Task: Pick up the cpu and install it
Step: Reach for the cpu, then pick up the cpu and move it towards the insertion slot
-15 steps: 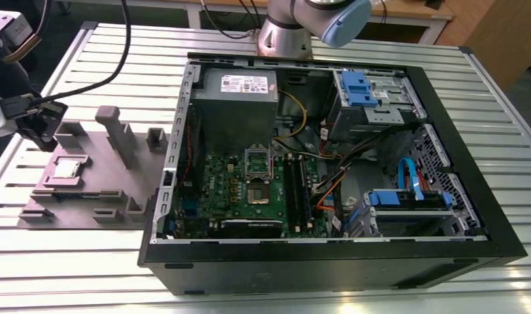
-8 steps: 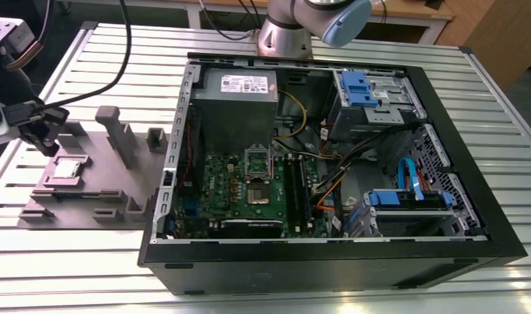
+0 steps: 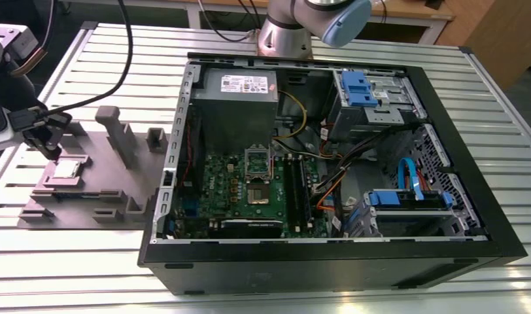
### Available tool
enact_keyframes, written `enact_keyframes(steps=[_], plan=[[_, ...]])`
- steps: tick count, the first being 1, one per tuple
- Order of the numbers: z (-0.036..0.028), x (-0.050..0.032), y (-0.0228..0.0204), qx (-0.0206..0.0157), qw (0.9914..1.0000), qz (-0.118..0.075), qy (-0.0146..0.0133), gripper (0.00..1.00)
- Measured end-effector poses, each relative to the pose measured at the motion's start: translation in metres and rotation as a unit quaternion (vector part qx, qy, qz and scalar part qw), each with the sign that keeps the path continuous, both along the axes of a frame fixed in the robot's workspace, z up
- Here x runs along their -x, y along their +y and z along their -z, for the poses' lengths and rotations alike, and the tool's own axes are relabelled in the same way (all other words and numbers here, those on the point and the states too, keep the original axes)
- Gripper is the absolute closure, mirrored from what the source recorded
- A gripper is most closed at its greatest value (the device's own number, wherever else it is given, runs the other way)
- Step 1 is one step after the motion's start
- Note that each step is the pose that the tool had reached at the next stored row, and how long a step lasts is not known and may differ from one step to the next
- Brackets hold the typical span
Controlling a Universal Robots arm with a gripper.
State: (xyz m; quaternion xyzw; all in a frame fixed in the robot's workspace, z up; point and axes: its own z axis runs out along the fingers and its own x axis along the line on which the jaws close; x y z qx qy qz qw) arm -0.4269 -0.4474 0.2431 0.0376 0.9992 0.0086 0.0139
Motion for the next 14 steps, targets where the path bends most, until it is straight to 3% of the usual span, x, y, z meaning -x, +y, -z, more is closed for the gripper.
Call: enact_keyframes(steps=[14], plan=[[0.0031,0.0001,0.0,-0.0001,1.0,0.0,-0.0002,0.9]])
